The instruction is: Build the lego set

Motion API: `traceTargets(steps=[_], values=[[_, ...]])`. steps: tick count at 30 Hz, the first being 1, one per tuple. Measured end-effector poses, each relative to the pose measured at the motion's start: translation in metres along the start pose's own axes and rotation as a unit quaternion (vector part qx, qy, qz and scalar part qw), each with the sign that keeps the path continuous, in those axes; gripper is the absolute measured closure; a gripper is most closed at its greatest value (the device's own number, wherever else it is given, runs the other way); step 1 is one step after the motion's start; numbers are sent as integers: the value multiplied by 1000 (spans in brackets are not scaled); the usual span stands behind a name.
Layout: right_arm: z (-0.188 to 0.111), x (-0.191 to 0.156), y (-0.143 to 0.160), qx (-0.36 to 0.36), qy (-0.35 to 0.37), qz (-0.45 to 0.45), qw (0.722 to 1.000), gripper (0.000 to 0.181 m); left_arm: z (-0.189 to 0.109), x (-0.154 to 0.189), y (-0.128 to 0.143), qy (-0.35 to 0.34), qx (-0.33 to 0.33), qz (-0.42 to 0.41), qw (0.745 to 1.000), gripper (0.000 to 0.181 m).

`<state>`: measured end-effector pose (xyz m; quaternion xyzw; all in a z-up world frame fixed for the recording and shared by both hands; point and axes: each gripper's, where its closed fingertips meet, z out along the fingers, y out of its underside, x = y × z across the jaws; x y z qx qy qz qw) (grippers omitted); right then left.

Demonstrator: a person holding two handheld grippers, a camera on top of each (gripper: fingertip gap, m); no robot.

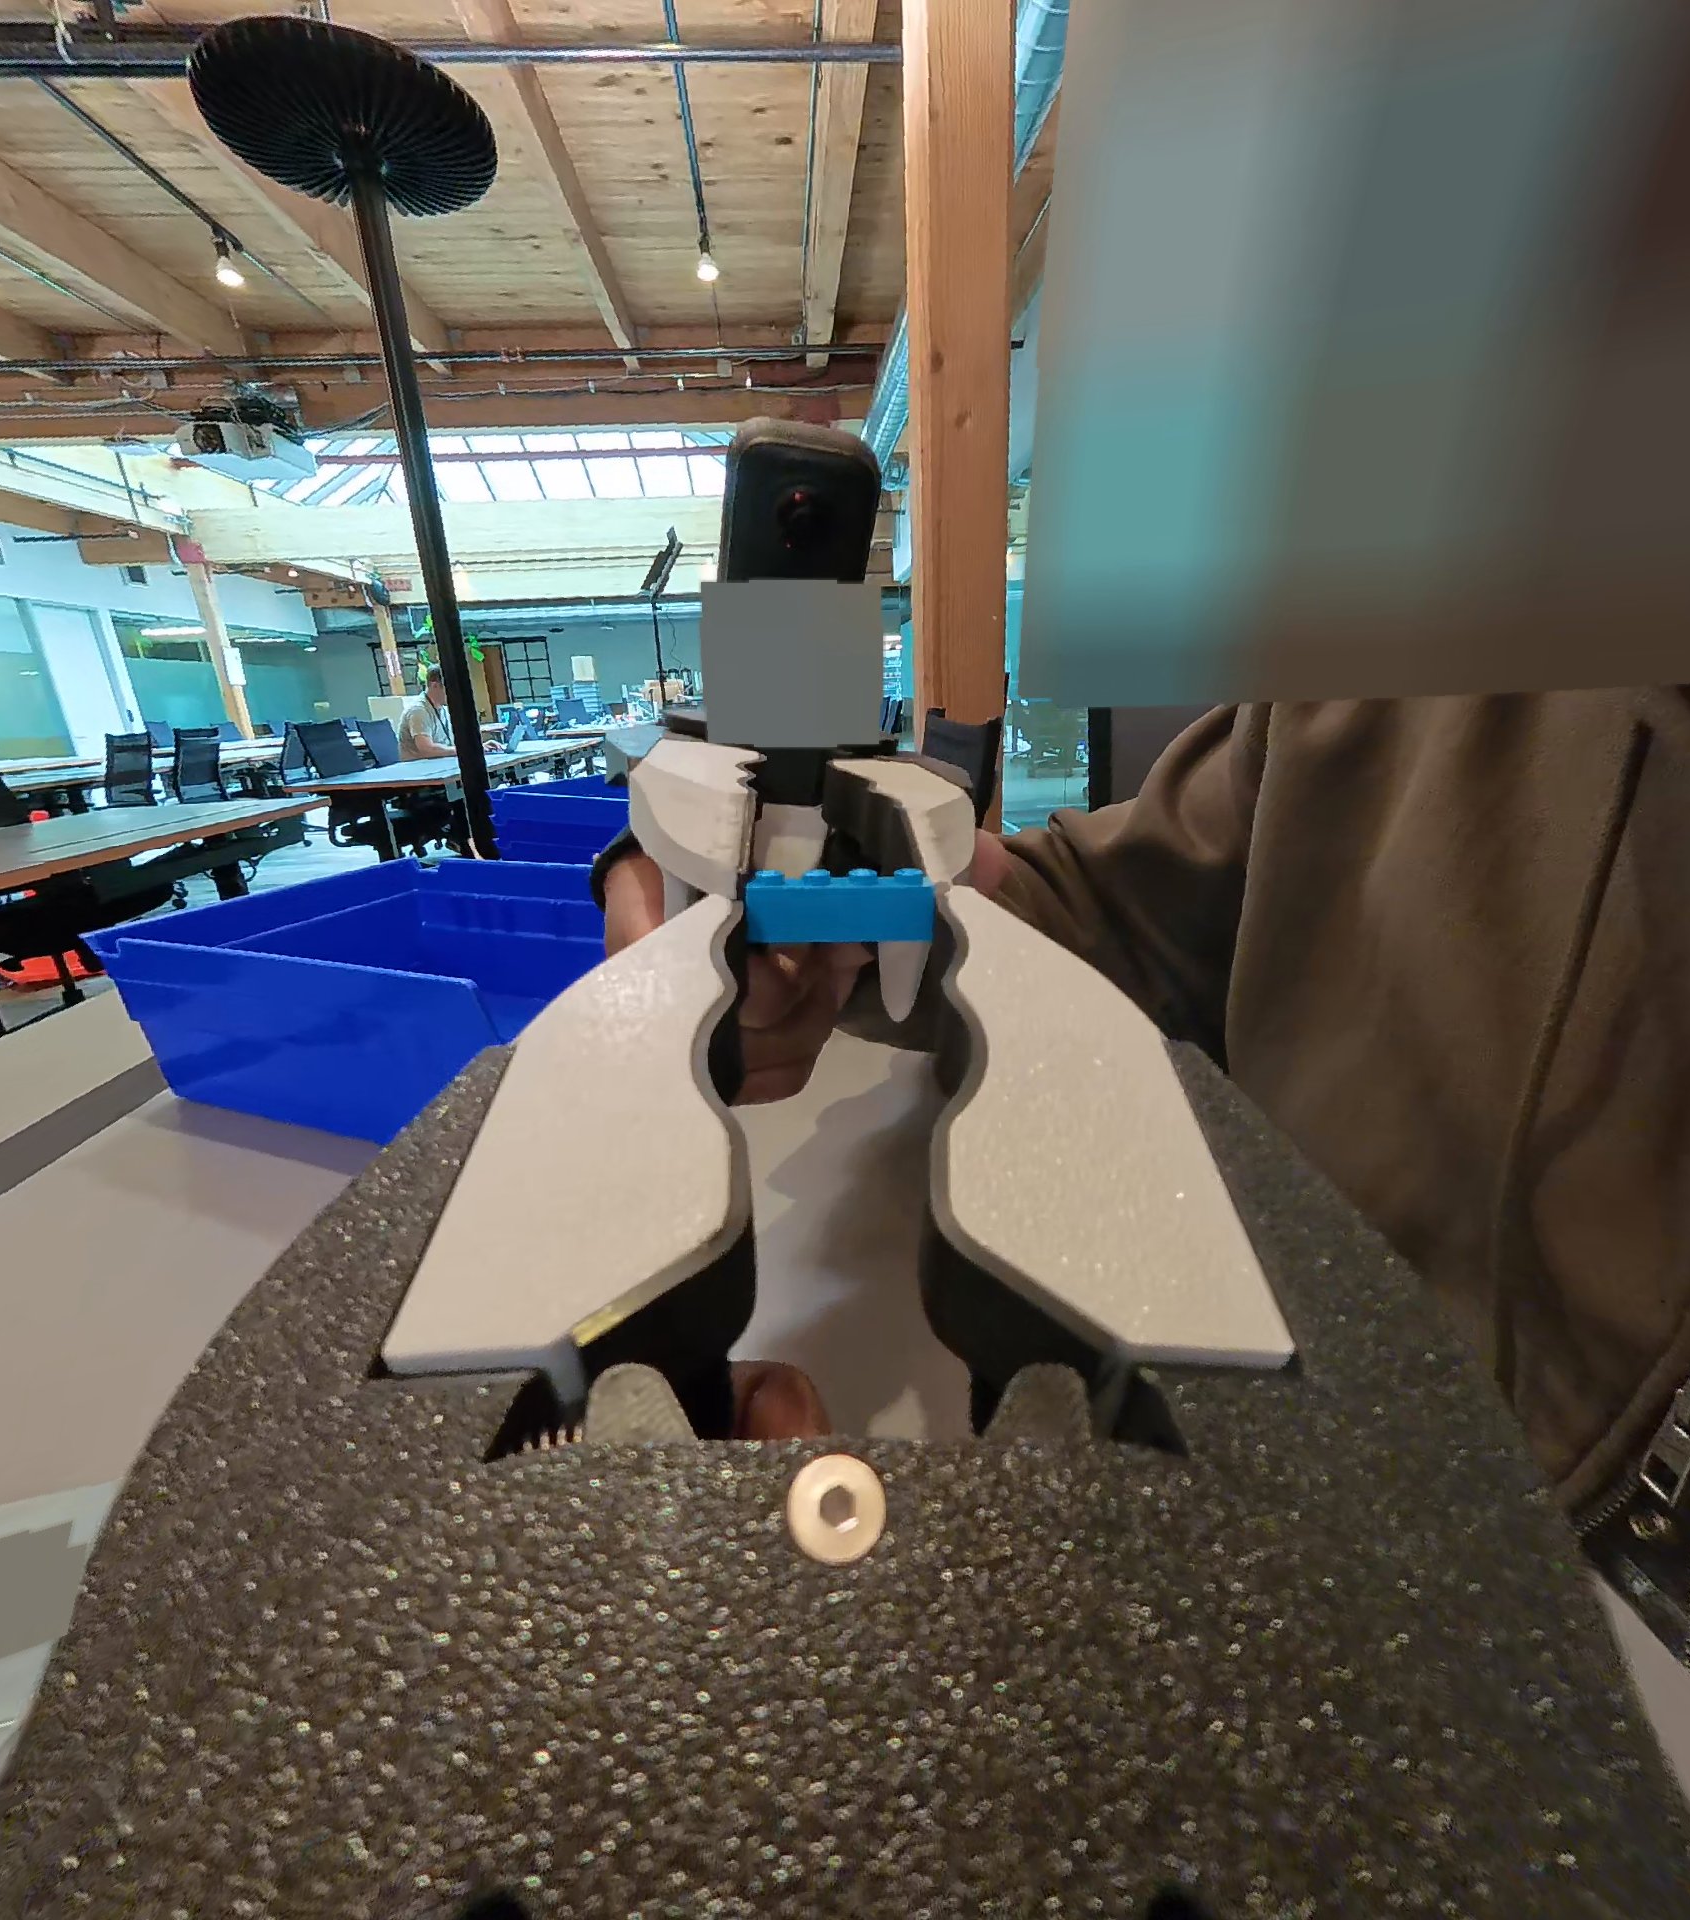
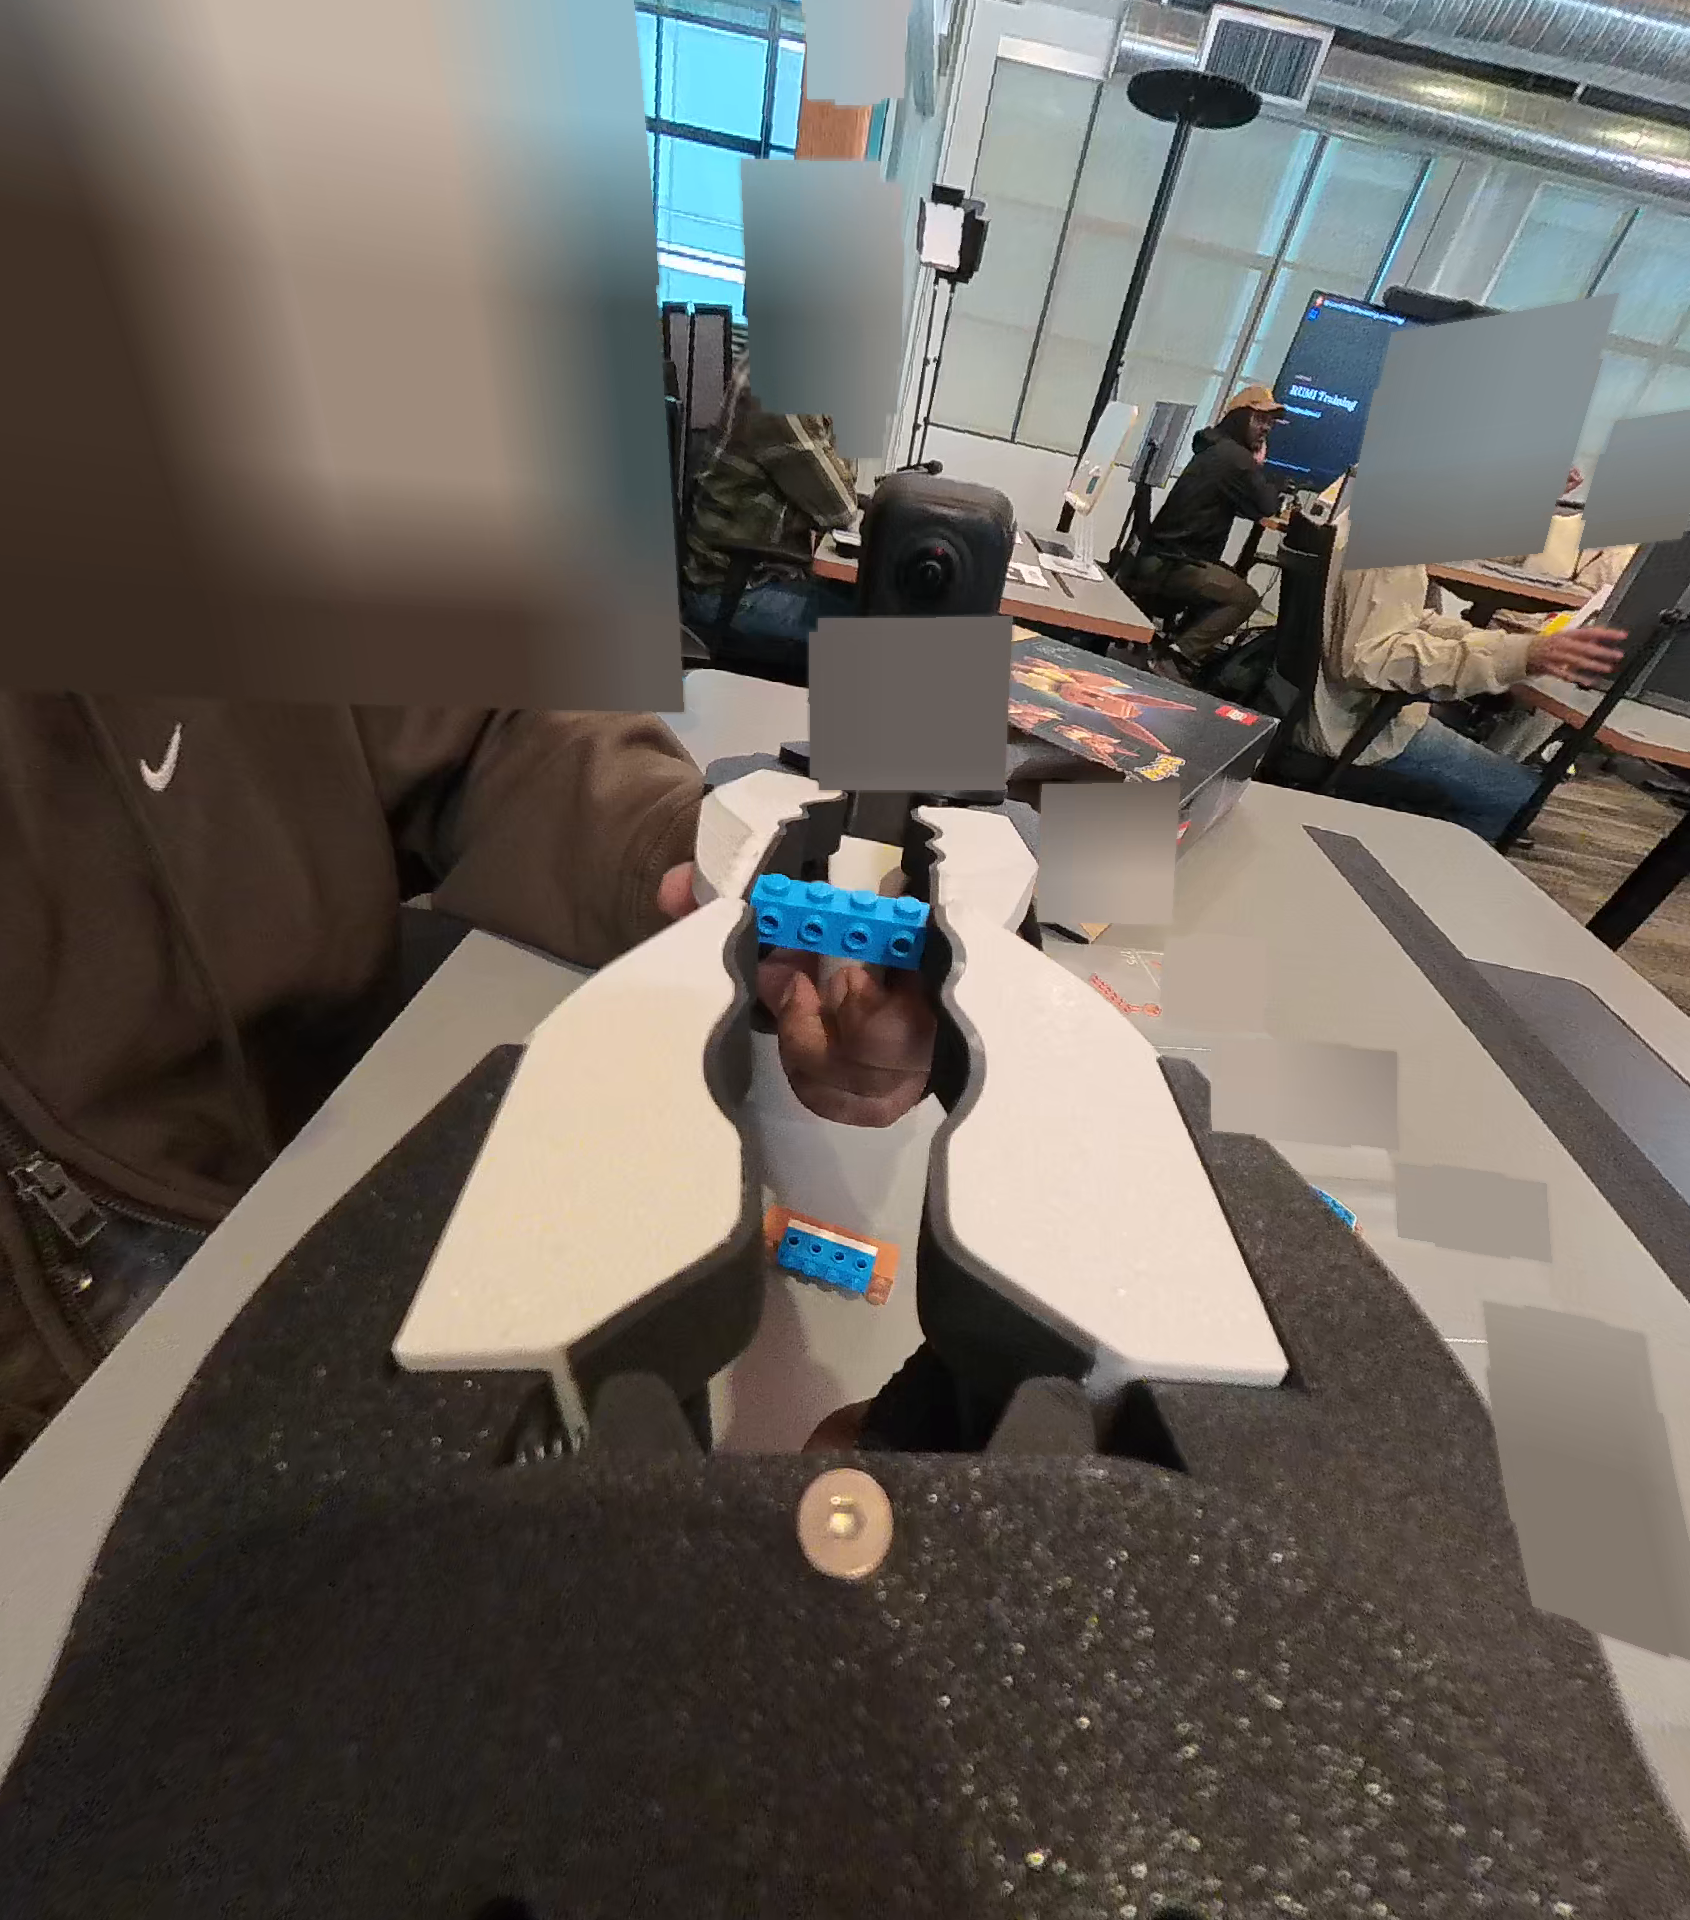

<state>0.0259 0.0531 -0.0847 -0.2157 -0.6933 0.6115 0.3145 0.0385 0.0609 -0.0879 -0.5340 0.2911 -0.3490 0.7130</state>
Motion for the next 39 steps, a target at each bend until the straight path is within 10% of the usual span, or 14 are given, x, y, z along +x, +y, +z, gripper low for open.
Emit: traceTargets(steps=[26,39], values=[[-5,10,1,62,3,37,997,151,-6,-12,6,32,8,-174,984,147],[0,-1,1,71,-19,32,997,150,-2,-3,1,128,93,-360,920,158]])
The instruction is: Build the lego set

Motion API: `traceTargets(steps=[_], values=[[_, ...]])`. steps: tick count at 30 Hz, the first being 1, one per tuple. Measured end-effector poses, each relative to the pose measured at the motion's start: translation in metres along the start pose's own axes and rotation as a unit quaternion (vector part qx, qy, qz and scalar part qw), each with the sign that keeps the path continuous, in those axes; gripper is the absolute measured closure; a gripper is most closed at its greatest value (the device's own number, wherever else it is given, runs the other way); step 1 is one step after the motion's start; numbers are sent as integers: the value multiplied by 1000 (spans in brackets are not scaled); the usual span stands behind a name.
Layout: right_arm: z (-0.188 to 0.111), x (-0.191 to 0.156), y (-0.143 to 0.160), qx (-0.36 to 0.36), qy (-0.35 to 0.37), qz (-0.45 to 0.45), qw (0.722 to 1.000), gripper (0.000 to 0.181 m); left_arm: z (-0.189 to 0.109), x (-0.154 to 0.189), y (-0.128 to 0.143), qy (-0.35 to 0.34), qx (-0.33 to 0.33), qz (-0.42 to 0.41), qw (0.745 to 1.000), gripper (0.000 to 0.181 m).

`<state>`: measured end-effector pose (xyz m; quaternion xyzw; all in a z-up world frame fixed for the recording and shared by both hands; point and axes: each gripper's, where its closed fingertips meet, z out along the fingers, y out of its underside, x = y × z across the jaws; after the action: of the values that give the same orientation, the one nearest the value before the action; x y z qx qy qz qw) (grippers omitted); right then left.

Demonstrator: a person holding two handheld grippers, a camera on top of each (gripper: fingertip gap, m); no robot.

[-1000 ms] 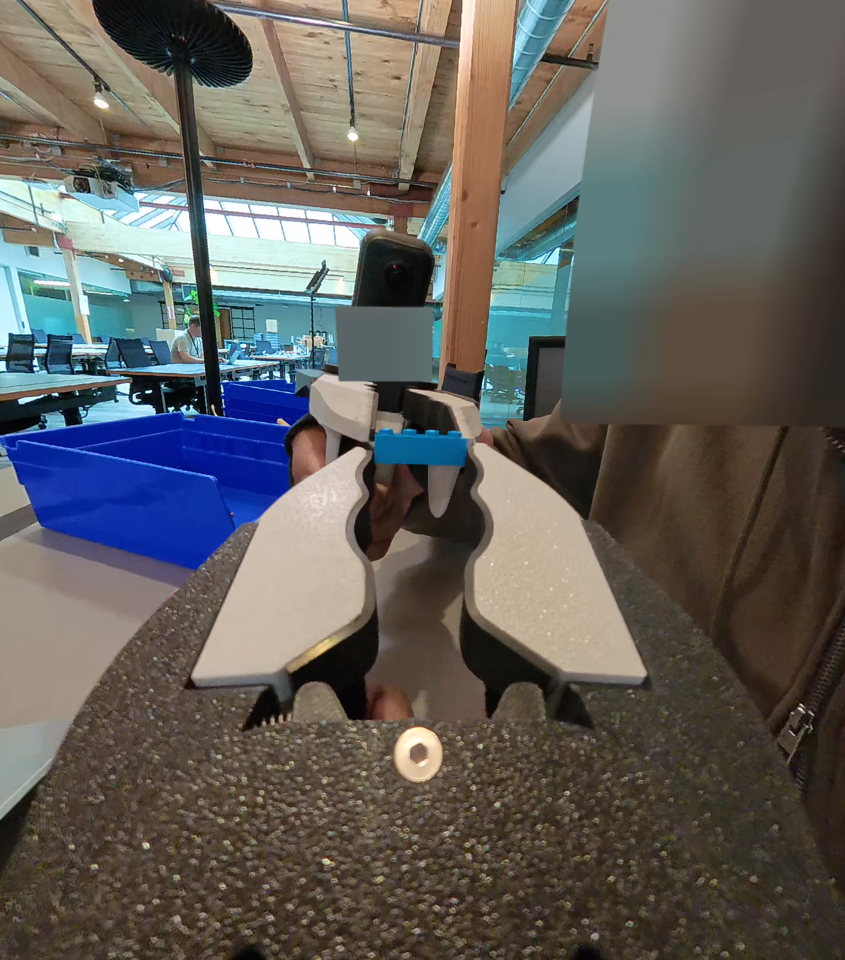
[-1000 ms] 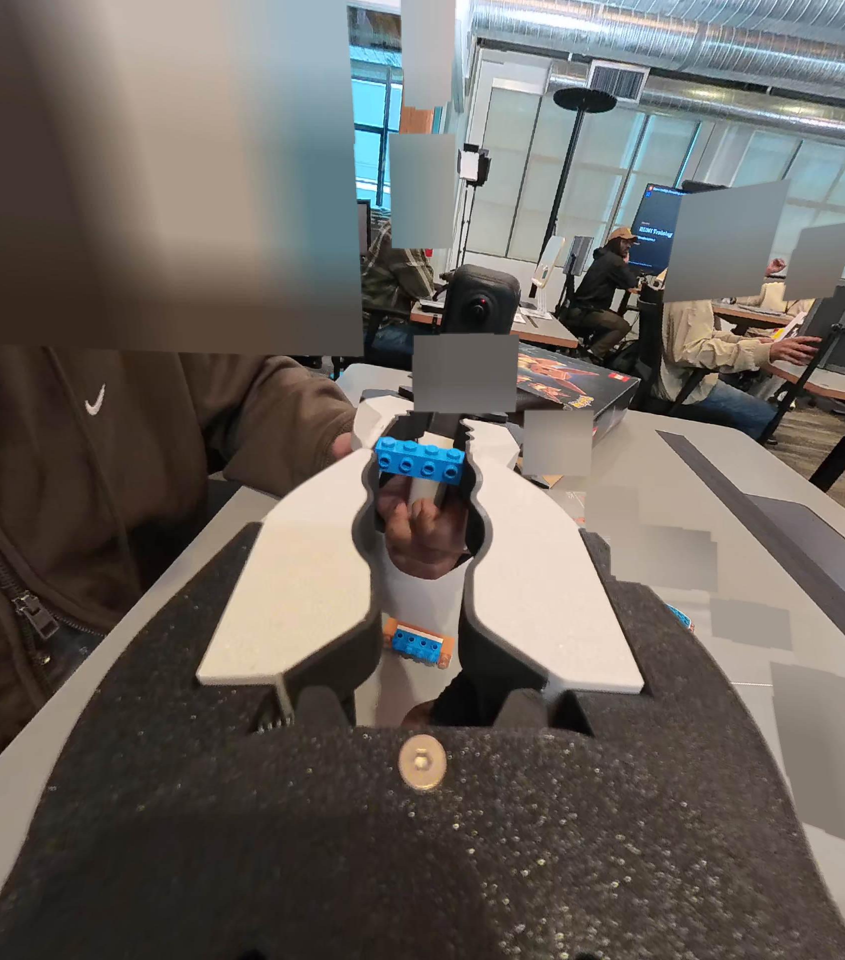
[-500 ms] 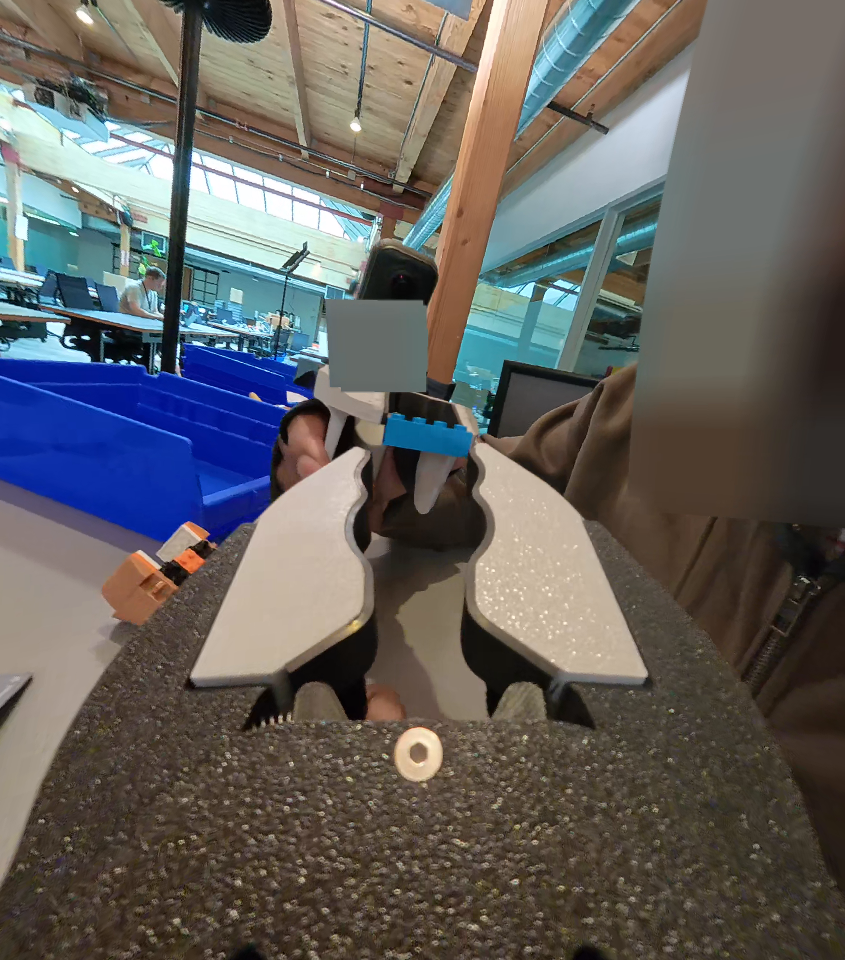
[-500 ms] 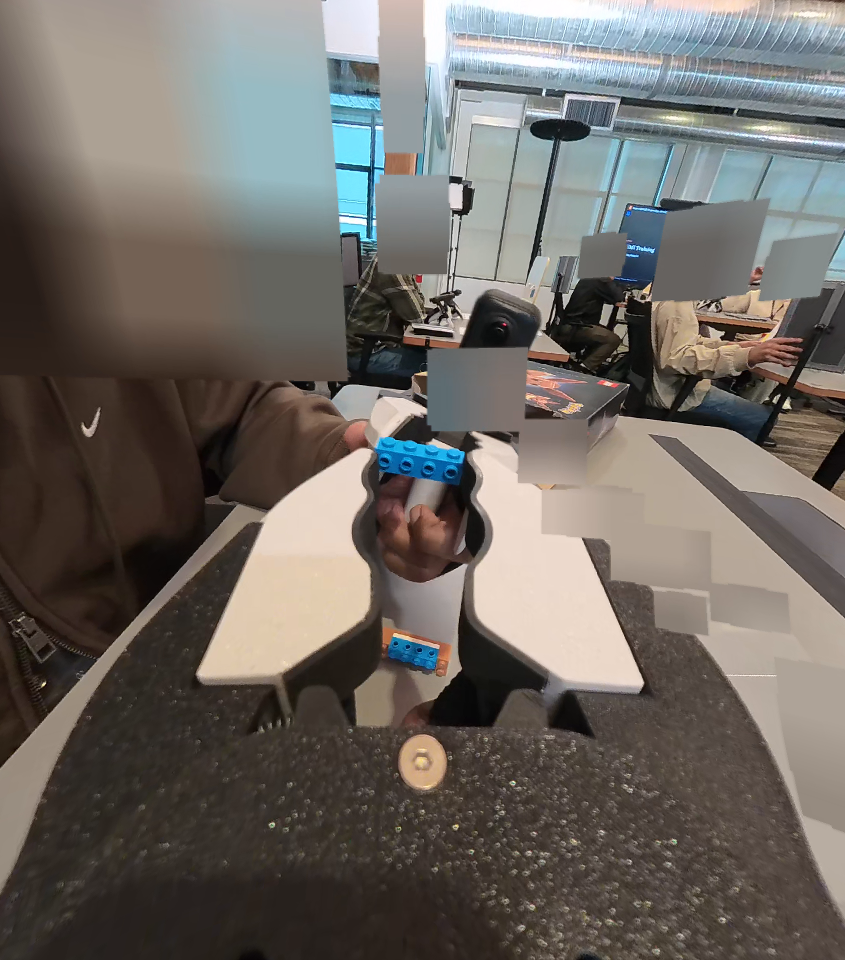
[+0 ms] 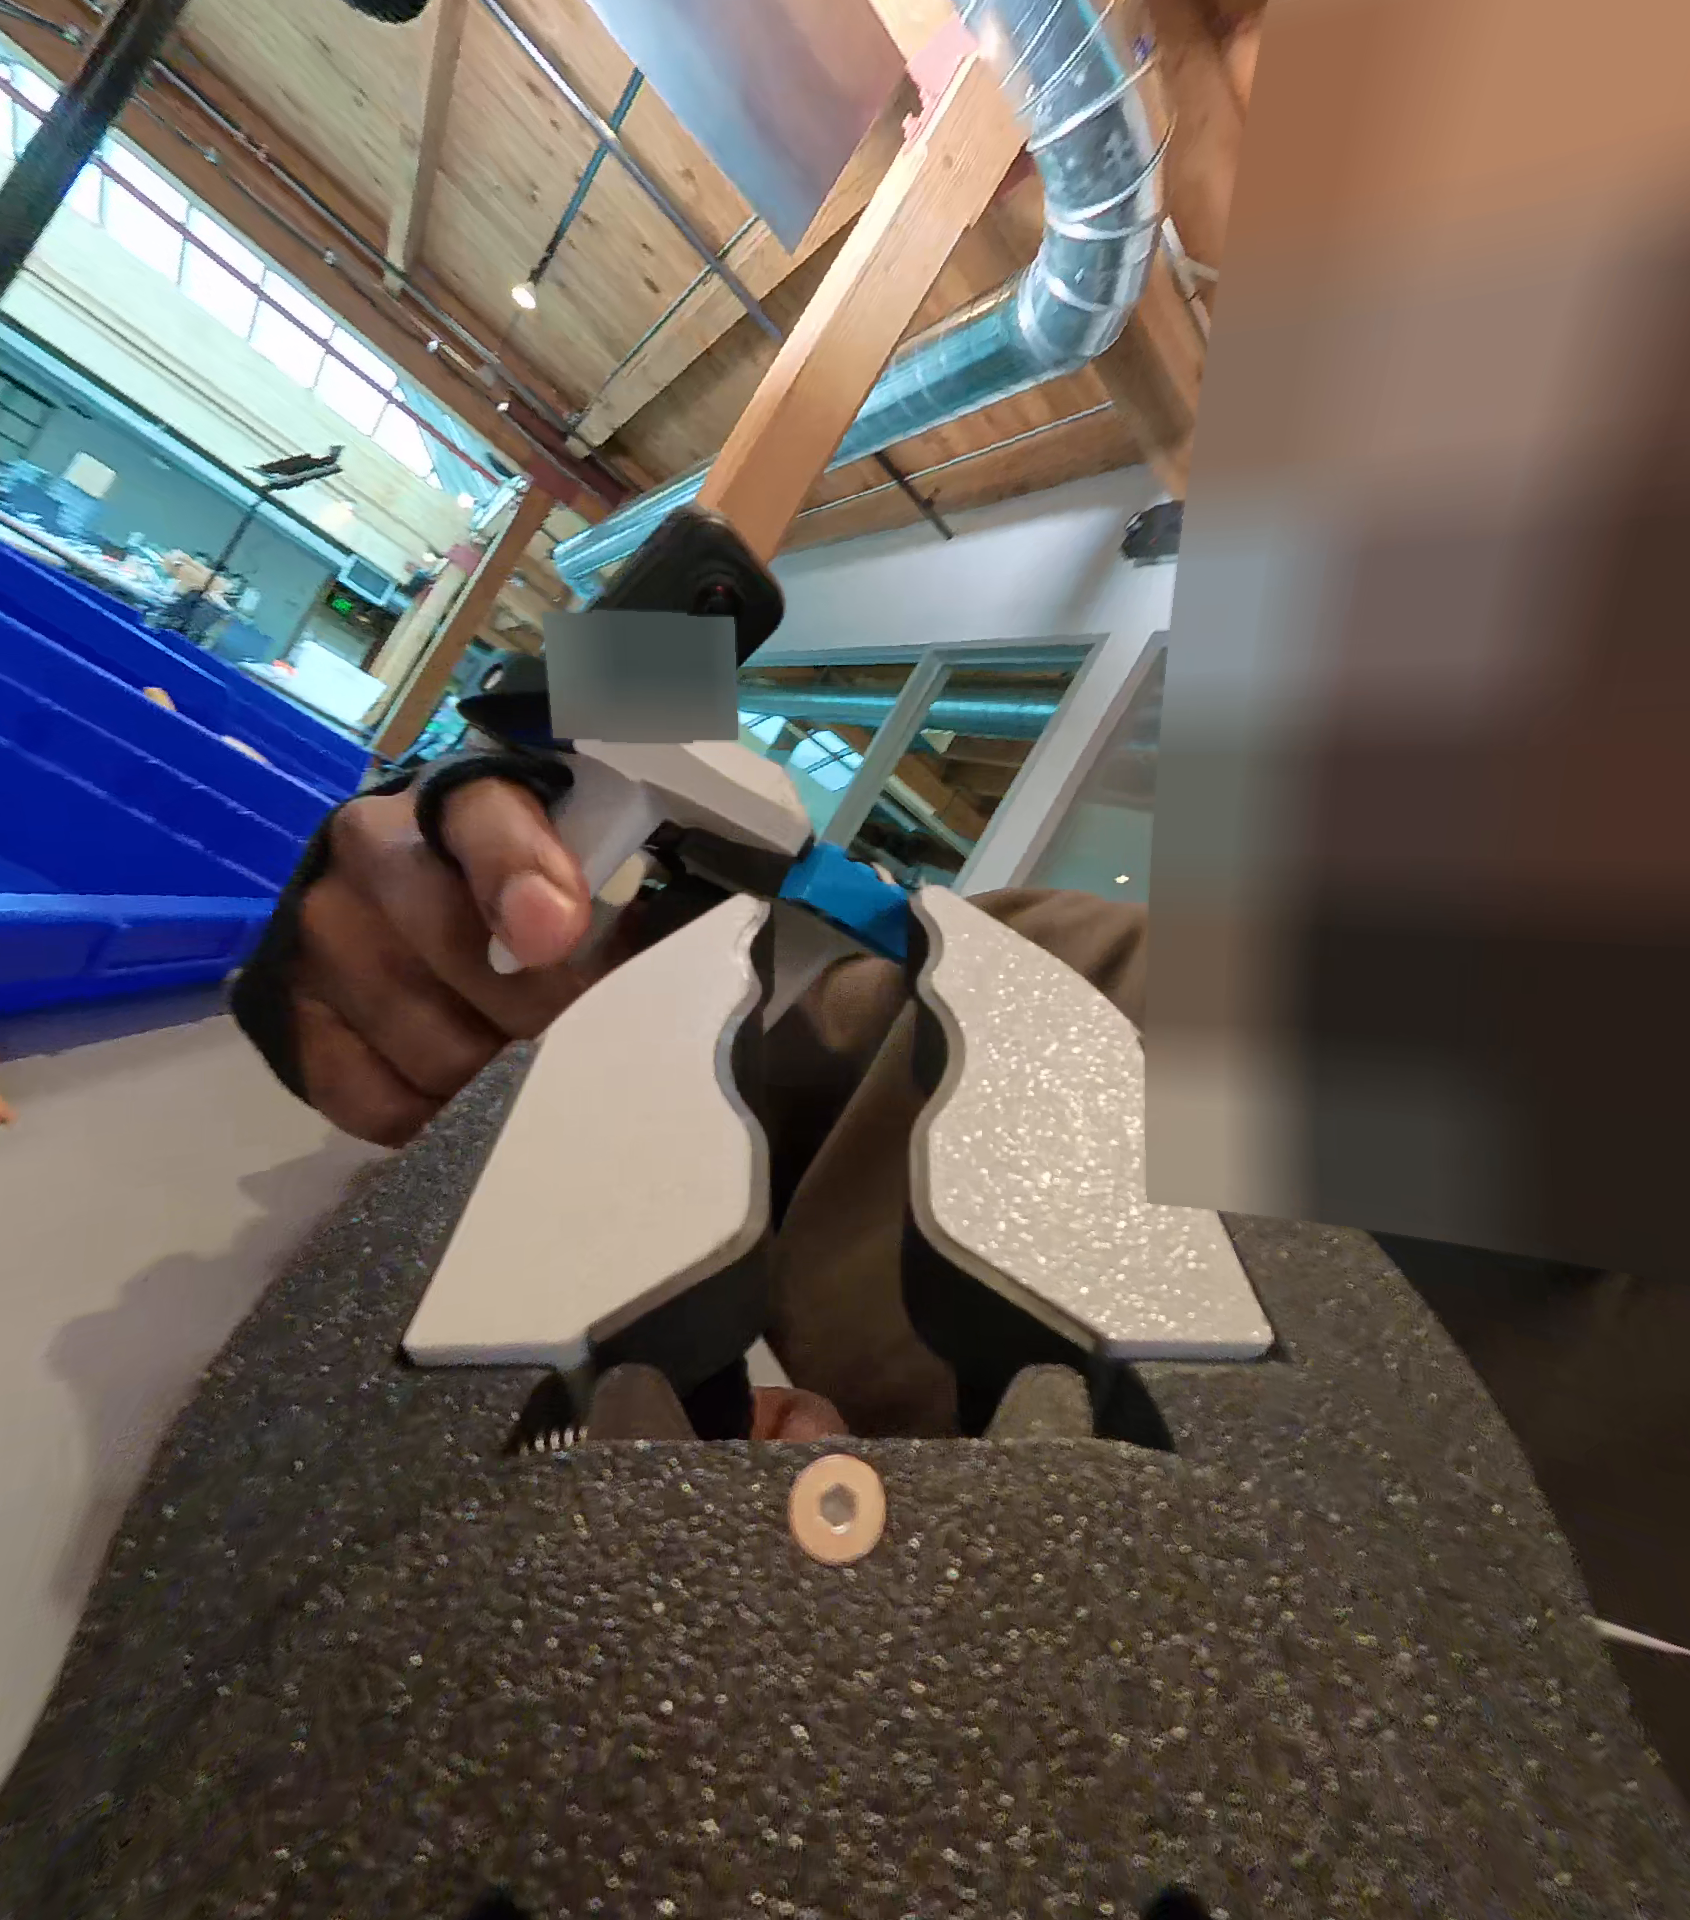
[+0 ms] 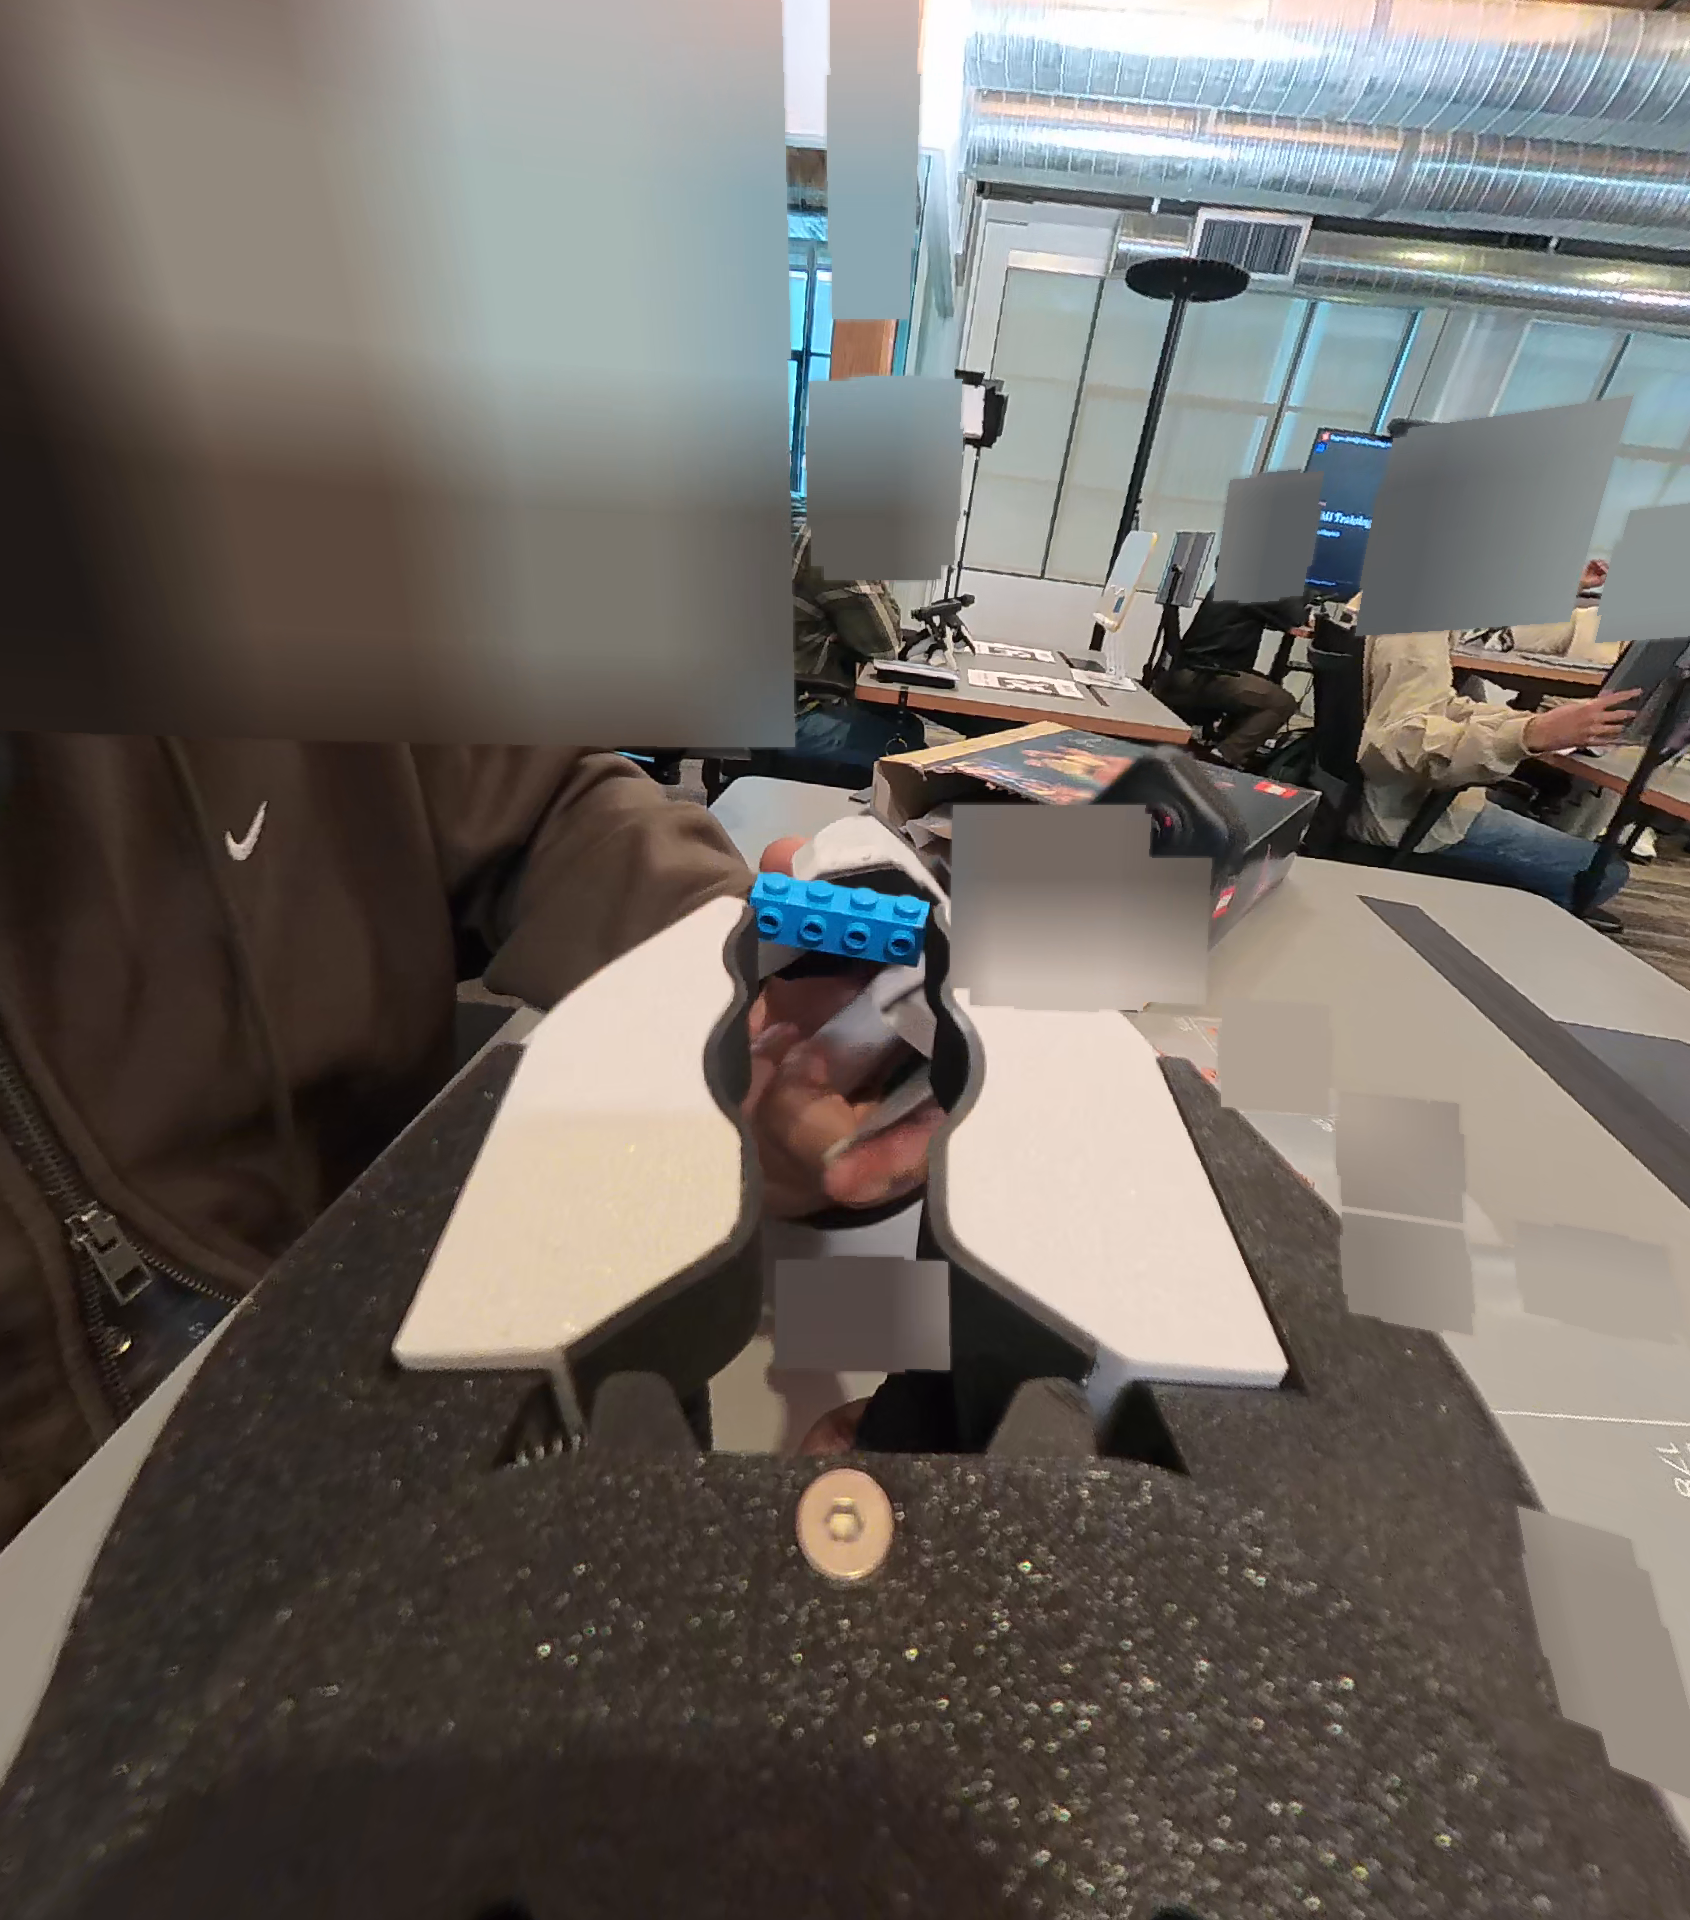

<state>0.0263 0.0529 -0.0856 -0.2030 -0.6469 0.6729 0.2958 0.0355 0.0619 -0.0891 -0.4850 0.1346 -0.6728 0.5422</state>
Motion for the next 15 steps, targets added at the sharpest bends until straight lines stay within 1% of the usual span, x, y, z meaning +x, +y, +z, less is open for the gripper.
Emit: traceTargets(steps=[1,7,12,15], values=[[0,1,0,1,1,0,1000,150,0,2,-1,10,6,-8,1000,162],[0,1,-1,0,6,0,1000,150,1,3,-2,33,34,-36,998,165],[0,5,2,-17,19,5,1000,151,-2,2,-7,27,55,-20,998,167],[1,7,4,-19,21,16,999,151,-4,0,-7,23,54,-14,998,167]])
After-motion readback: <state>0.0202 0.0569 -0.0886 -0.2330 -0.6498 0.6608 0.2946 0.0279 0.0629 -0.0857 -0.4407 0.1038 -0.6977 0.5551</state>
